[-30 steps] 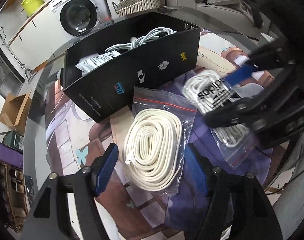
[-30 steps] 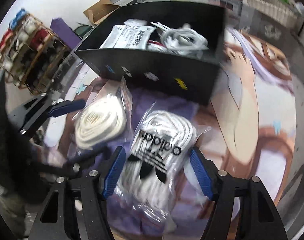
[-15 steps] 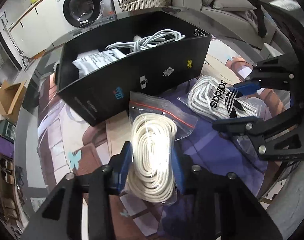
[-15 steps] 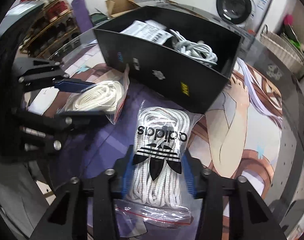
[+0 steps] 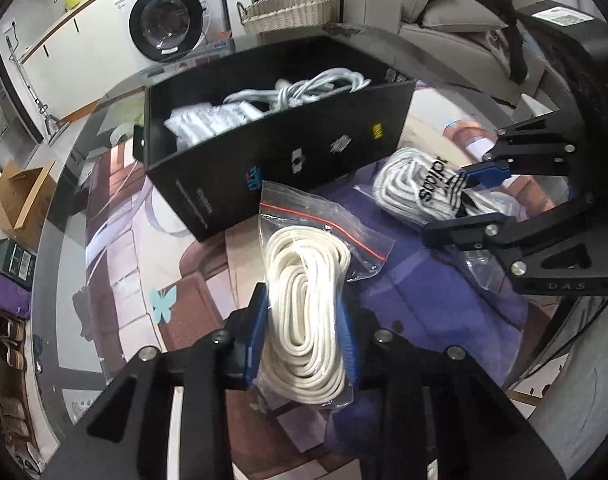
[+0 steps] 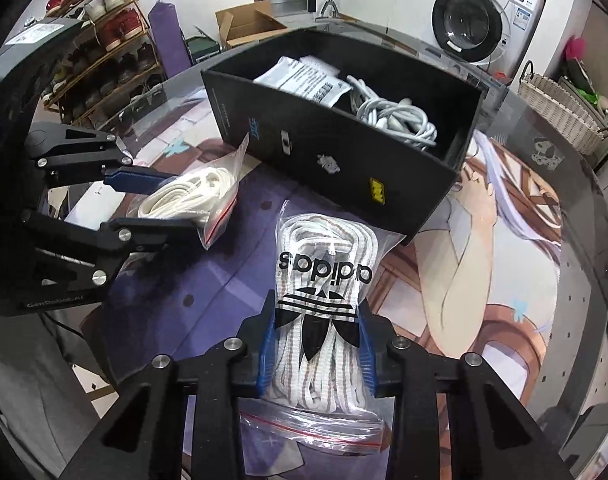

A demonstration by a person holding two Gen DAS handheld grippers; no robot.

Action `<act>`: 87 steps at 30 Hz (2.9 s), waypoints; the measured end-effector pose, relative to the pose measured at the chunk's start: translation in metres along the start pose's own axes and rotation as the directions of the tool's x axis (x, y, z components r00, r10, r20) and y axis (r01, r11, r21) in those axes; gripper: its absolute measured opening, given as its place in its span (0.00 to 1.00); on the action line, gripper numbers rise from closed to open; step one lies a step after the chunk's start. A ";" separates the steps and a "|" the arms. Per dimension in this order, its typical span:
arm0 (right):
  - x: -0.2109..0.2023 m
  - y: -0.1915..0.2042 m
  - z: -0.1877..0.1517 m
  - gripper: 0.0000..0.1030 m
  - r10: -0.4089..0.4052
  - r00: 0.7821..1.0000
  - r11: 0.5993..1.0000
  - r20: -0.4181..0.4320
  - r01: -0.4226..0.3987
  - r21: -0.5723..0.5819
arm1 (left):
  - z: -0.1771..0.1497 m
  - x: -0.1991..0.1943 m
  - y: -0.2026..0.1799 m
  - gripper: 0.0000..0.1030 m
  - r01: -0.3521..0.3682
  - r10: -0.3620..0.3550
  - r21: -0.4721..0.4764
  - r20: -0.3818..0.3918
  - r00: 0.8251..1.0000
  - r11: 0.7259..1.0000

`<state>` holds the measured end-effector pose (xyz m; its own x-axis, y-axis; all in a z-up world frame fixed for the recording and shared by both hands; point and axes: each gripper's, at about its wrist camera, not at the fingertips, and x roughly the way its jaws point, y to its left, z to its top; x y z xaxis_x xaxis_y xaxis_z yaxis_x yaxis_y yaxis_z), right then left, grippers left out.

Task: Organize soft objects
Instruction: 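Lift the adidas rope bag with the right gripper while the left gripper lifts the plain rope bag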

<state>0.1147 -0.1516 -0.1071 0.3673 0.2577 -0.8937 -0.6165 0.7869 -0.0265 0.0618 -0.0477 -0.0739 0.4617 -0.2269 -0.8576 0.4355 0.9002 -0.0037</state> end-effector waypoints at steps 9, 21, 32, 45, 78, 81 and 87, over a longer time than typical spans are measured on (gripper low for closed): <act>-0.069 0.006 -0.003 0.33 -0.022 0.951 1.000 0.307 0.018 0.018 | 0.007 -0.062 0.003 0.30 -0.021 0.021 -0.005 0.327 0.945 1.000; -0.148 0.020 -0.022 0.33 -0.127 0.701 0.992 0.702 0.109 0.071 | -0.007 -0.116 0.015 0.30 -0.147 0.168 -0.086 0.623 0.764 0.985; -0.153 0.034 -0.031 0.33 -0.127 0.665 0.990 0.736 0.130 0.053 | -0.011 -0.119 0.016 0.30 -0.141 0.183 -0.118 0.628 0.756 0.983; -0.170 0.014 -0.005 0.33 -0.136 0.619 0.990 0.774 0.117 0.080 | 0.017 -0.118 0.014 0.30 -0.118 0.175 -0.132 0.640 0.748 0.984; -0.155 -0.020 0.089 0.33 -0.161 0.619 0.987 0.769 0.109 0.119 | 0.078 -0.115 0.047 0.30 -0.064 0.220 -0.256 0.647 0.730 0.965; -0.152 -0.021 0.093 0.33 -0.167 0.643 0.986 0.748 0.110 0.125 | 0.081 -0.111 0.050 0.30 -0.059 0.221 -0.270 0.625 0.748 0.961; -0.134 -0.027 0.105 0.33 -0.159 0.728 0.986 0.667 0.083 0.144 | 0.089 -0.094 0.056 0.30 -0.052 0.207 -0.287 0.543 0.814 0.956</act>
<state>0.1553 -0.1489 0.0603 0.8295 0.4367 -0.3481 -0.4772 0.8781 -0.0357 0.1115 -0.0085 0.0524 0.8854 -0.1997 -0.4197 0.1704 0.9796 -0.1065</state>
